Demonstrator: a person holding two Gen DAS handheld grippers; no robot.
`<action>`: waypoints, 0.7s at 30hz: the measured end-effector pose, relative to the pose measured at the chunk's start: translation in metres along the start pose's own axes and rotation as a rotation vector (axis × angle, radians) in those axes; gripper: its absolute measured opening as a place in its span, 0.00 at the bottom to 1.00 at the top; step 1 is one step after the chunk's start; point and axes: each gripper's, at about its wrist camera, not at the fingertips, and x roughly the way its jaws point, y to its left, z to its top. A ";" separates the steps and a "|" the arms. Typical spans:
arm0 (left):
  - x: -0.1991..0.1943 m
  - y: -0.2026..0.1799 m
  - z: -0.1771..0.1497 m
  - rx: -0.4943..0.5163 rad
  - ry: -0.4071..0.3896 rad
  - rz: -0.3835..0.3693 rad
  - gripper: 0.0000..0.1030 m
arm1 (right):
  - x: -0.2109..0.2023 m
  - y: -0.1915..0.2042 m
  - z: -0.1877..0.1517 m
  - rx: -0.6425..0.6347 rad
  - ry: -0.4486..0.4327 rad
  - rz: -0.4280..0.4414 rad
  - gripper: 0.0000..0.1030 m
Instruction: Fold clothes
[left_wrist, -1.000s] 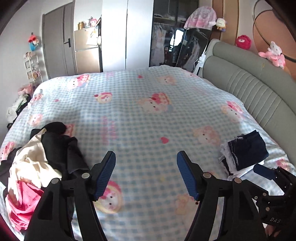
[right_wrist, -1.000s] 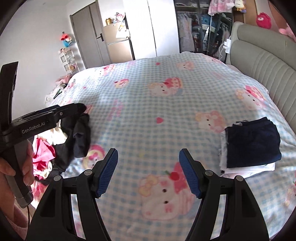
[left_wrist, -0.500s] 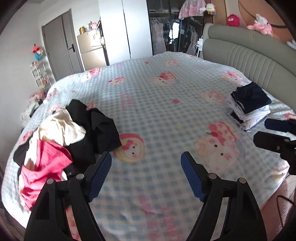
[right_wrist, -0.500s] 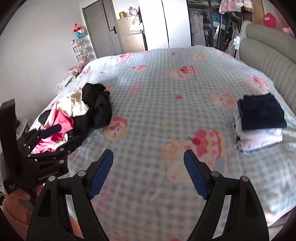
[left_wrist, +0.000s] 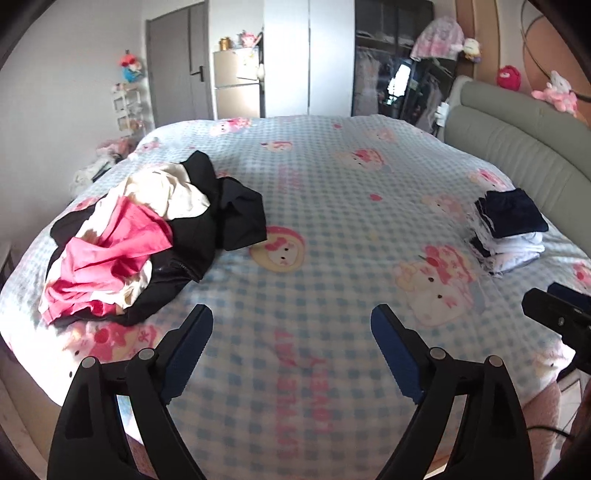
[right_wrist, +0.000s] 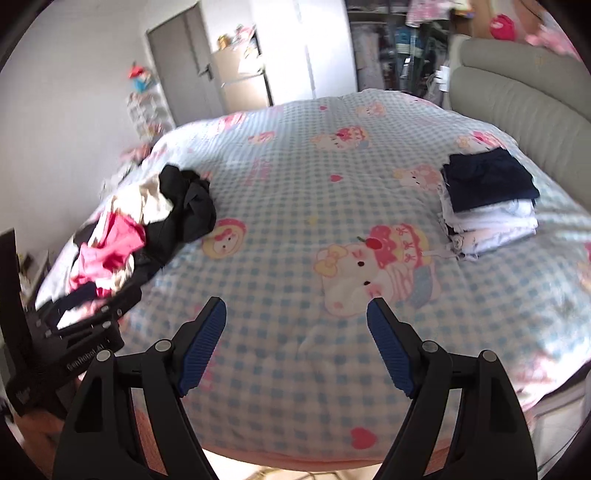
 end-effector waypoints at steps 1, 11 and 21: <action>-0.001 -0.004 -0.005 0.000 0.005 0.003 0.87 | 0.002 -0.003 -0.007 0.022 0.017 0.007 0.78; -0.016 -0.026 -0.036 0.073 0.035 0.011 0.87 | 0.007 -0.012 -0.048 0.039 0.118 -0.055 0.78; -0.018 -0.033 -0.037 0.066 0.058 -0.013 0.87 | 0.007 -0.003 -0.045 -0.035 0.109 -0.044 0.78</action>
